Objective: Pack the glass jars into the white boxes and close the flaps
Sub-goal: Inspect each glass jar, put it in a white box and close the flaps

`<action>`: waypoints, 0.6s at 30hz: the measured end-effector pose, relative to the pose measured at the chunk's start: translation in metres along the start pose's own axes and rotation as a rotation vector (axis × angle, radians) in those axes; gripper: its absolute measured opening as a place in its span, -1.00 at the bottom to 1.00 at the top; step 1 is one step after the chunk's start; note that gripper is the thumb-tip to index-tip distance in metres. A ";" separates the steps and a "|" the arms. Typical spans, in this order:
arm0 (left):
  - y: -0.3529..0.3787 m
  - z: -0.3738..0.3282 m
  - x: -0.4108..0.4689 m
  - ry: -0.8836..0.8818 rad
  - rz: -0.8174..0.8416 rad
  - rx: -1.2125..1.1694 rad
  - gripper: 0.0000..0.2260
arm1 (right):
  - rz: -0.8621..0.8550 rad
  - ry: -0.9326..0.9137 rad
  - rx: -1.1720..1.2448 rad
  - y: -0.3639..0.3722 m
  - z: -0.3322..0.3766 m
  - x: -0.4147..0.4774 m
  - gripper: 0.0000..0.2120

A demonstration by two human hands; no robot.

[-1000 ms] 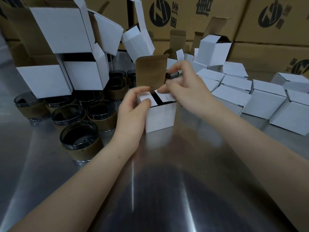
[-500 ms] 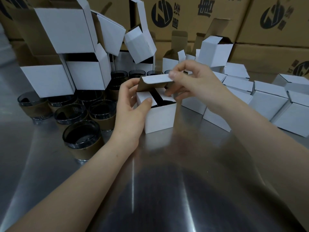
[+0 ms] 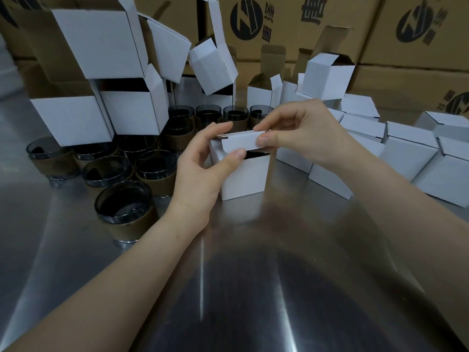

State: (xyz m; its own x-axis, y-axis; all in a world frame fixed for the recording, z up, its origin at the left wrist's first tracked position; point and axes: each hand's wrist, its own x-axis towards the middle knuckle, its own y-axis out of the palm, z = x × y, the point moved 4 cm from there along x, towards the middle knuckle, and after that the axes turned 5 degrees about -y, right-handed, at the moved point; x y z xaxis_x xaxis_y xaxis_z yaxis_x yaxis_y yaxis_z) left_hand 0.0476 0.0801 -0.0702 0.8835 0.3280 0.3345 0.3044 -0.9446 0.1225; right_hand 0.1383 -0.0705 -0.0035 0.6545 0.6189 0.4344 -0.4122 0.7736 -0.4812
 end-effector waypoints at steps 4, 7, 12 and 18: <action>-0.001 0.001 0.000 -0.017 -0.020 0.008 -0.73 | 0.042 0.014 -0.023 -0.001 0.001 -0.001 -0.82; 0.001 -0.002 0.000 -0.020 -0.022 0.028 -0.72 | 0.092 0.036 -0.053 -0.003 0.004 -0.001 -0.80; 0.003 -0.003 -0.002 -0.007 -0.023 0.104 -0.77 | 0.129 0.074 -0.167 -0.002 0.009 0.001 -0.80; 0.007 0.000 -0.003 -0.027 0.000 0.152 -0.75 | 0.151 0.125 -0.198 0.001 0.010 0.003 -0.78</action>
State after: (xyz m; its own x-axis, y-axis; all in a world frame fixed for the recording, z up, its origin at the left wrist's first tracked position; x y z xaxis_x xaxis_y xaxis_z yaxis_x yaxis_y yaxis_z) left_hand 0.0471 0.0730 -0.0708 0.8922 0.3295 0.3090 0.3529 -0.9354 -0.0215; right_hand 0.1335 -0.0663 0.0051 0.6732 0.6942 0.2546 -0.3872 0.6243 -0.6784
